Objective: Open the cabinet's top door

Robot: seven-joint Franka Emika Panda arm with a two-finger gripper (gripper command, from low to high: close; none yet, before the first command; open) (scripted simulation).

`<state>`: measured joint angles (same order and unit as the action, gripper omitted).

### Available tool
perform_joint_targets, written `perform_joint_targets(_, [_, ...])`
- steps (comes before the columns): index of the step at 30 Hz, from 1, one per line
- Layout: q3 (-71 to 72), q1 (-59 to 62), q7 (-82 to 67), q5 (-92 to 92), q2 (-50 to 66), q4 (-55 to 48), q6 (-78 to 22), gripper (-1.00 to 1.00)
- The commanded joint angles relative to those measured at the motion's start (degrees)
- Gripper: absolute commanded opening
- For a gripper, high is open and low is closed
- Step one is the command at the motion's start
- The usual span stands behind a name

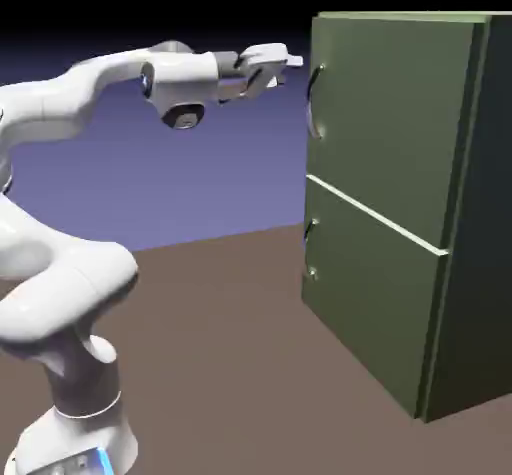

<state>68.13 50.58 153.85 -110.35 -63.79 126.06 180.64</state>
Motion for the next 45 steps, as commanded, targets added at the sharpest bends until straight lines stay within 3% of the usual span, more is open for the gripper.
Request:
perform_joint_targets(1, [1.5,1.1,2.5,-2.5,-0.7,-0.8,0.1,0.00])
perform_joint_targets(5, [7.4,5.5,12.0,-11.9,-3.4,-3.8,0.7,0.00])
perform_joint_targets(11, [9.7,15.4,12.1,-13.9,-4.5,-10.6,-2.6,0.00])
perform_joint_targets(12, [9.7,15.4,12.1,-13.9,-4.5,-10.6,-2.6,-1.00])
perform_joint_targets(26, [-5.2,-0.2,12.3,-20.6,-26.3,16.4,-33.3,-1.00])
perform_joint_targets(37, [-23.0,-18.7,1.4,-14.0,-31.2,38.4,-52.4,-1.00])
perform_joint_targets(45, [-39.6,-23.8,-2.3,-1.0,-34.2,46.4,-62.8,-1.00])
